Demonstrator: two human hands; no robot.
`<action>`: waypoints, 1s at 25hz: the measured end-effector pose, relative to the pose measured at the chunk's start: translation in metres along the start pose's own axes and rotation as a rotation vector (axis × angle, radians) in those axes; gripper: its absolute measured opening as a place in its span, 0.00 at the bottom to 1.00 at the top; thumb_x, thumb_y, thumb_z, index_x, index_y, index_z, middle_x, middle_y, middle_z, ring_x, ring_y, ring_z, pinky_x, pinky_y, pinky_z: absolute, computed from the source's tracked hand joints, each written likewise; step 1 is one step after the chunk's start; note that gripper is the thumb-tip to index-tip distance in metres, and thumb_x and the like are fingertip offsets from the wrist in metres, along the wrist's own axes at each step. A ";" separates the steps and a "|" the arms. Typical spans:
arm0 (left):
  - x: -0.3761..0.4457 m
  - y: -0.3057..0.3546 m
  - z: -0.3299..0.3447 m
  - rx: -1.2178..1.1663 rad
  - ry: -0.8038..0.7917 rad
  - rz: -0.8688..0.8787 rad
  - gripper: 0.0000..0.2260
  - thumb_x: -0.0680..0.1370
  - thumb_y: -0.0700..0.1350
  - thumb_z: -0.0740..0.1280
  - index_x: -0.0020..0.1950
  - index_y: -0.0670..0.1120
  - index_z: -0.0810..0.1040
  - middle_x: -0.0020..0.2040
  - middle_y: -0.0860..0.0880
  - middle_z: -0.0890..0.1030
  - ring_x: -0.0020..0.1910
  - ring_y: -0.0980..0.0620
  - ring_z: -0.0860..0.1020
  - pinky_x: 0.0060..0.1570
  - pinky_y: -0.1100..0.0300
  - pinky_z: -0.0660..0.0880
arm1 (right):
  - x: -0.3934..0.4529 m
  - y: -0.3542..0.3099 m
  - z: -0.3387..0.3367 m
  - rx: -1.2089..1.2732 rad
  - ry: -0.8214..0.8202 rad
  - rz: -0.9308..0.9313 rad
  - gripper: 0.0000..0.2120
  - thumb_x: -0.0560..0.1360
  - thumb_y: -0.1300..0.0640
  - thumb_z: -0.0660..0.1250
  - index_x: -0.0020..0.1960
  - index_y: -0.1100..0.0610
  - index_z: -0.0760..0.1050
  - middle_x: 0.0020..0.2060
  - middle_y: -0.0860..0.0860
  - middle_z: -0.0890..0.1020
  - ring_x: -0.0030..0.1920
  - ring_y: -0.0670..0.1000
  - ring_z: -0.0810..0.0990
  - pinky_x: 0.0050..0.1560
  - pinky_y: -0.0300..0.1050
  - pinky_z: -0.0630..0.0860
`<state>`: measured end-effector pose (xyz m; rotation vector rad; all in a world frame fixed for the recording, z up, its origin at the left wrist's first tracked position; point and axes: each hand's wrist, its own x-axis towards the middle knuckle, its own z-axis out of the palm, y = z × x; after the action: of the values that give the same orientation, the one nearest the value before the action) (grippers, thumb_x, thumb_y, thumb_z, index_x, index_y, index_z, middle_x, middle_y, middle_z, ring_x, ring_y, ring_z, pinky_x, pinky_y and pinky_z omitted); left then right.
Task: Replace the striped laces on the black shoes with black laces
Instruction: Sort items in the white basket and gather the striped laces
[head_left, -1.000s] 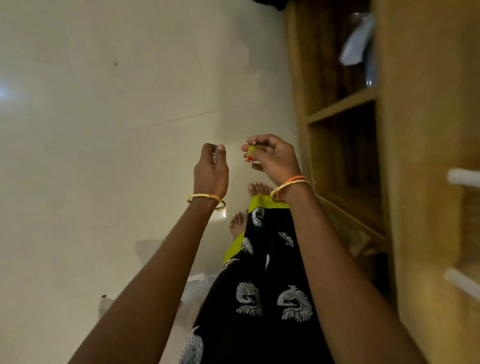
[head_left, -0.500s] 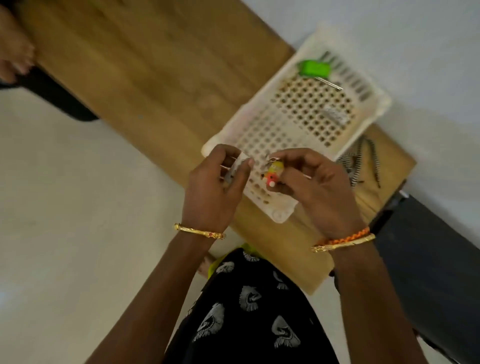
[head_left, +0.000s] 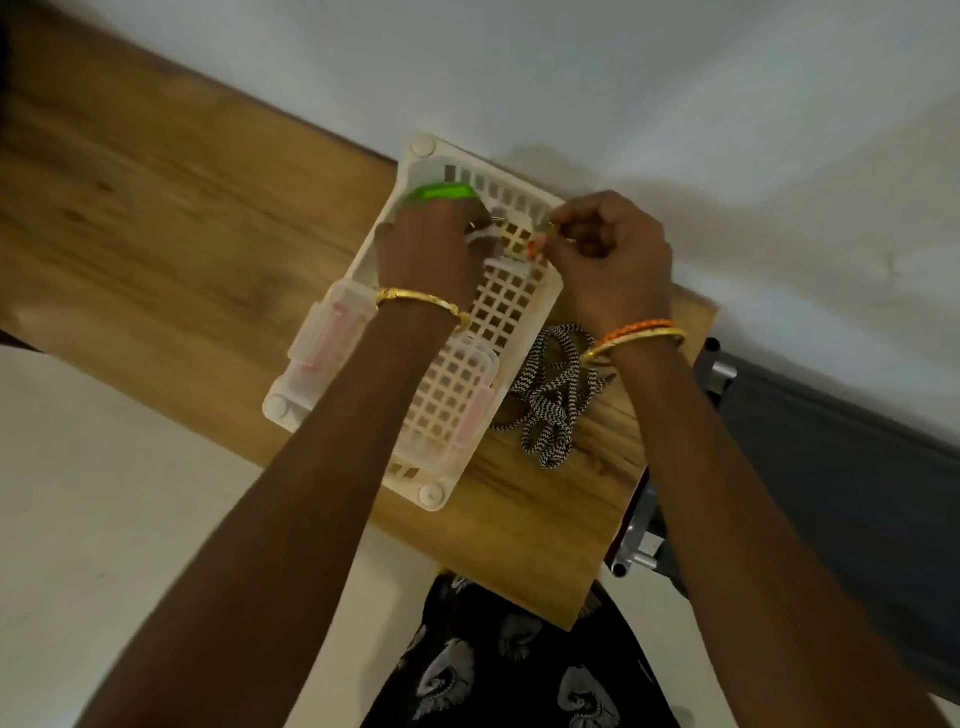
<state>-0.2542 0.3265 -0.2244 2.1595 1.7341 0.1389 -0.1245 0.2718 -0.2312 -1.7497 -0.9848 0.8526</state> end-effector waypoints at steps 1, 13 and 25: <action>0.010 0.000 0.004 0.055 -0.024 0.025 0.11 0.78 0.48 0.65 0.59 0.51 0.79 0.58 0.48 0.80 0.61 0.44 0.74 0.57 0.52 0.68 | 0.004 0.004 0.006 -0.006 0.029 -0.020 0.05 0.70 0.63 0.73 0.44 0.57 0.78 0.36 0.44 0.80 0.37 0.37 0.79 0.40 0.33 0.76; 0.017 -0.012 0.017 0.065 -0.049 0.163 0.15 0.76 0.36 0.63 0.60 0.47 0.80 0.59 0.45 0.77 0.63 0.44 0.71 0.61 0.49 0.68 | -0.004 0.026 0.036 -0.557 0.310 -0.149 0.08 0.73 0.56 0.70 0.48 0.60 0.82 0.53 0.62 0.76 0.52 0.61 0.74 0.47 0.50 0.69; 0.025 -0.014 0.007 -0.161 -0.027 0.150 0.13 0.73 0.31 0.64 0.53 0.41 0.81 0.54 0.43 0.80 0.47 0.49 0.79 0.48 0.70 0.70 | -0.024 0.031 0.027 -0.251 0.393 -0.008 0.05 0.71 0.65 0.66 0.47 0.64 0.76 0.51 0.61 0.72 0.52 0.58 0.74 0.50 0.51 0.75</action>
<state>-0.2593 0.3517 -0.2396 2.1605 1.4911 0.2778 -0.1509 0.2526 -0.2666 -2.0253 -0.8586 0.3652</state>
